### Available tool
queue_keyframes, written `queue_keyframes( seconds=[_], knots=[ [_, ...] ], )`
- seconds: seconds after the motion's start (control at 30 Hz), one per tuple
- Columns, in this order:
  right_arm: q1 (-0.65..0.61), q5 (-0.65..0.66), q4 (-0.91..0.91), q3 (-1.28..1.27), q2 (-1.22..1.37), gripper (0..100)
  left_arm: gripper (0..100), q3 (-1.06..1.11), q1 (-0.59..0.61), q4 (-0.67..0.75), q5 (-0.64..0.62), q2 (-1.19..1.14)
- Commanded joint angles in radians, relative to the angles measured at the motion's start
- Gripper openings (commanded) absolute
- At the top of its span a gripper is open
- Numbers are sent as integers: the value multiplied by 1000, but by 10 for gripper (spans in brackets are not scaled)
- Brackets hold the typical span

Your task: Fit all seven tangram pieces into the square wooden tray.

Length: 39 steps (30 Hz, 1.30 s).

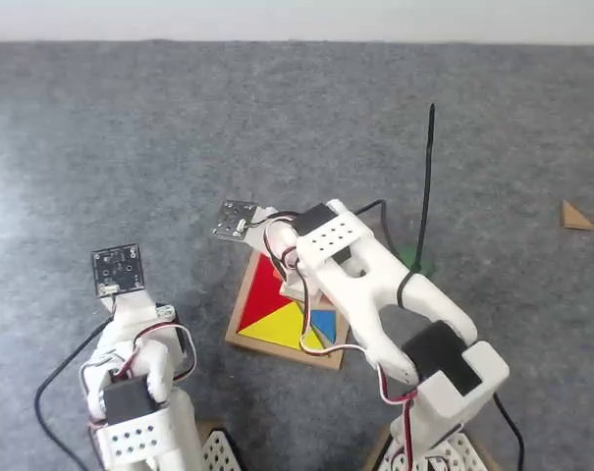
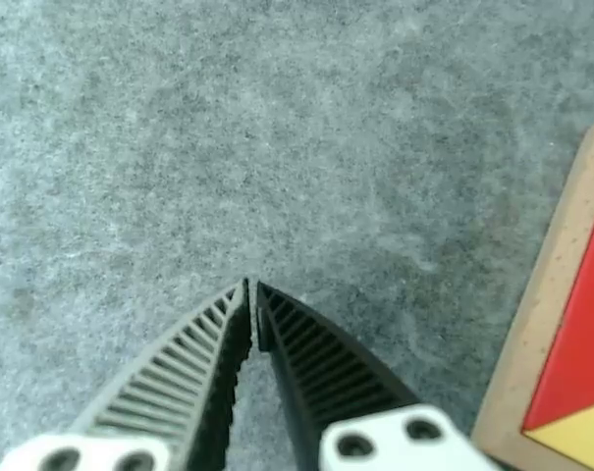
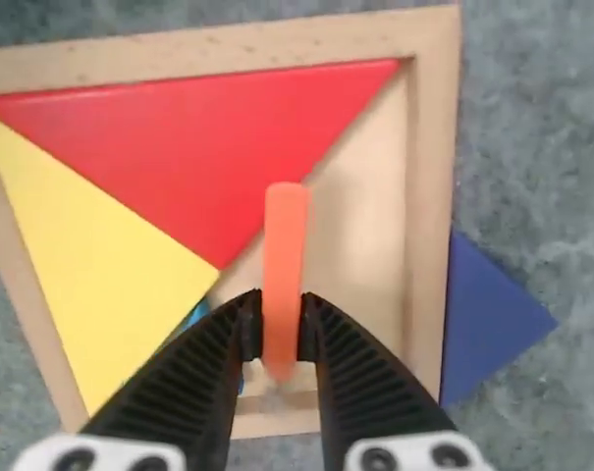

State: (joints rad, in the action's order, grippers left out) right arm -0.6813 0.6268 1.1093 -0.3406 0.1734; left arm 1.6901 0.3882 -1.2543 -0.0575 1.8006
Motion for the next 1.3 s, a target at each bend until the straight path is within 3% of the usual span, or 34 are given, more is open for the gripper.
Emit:
queue_keyframes(
  seconds=[0.0, 0.23, 0.63, 0.7, 0.87, 1.07, 1.27],
  knots=[
    [19, 11, -15, 51, 1, 124, 13, -7, 0, -8, 5, 18],
    [45, 9, -15, 78, 1, 236, 13, -7, 0, -8, 5, 18],
    [71, 11, 25, 117, -42, 237, 13, -7, 0, -8, 5, 18],
    [76, 15, 68, 121, -54, 220, 13, -7, 0, -8, 5, 18],
    [120, 26, 139, 95, -127, 4, 13, -7, 0, -8, 5, 18],
    [24, 26, 4, -52, -101, 50, 13, -7, 0, -8, 5, 18],
    [33, 26, -5, -64, -82, 52, 13, -7, 0, -8, 5, 18]
  ],
)
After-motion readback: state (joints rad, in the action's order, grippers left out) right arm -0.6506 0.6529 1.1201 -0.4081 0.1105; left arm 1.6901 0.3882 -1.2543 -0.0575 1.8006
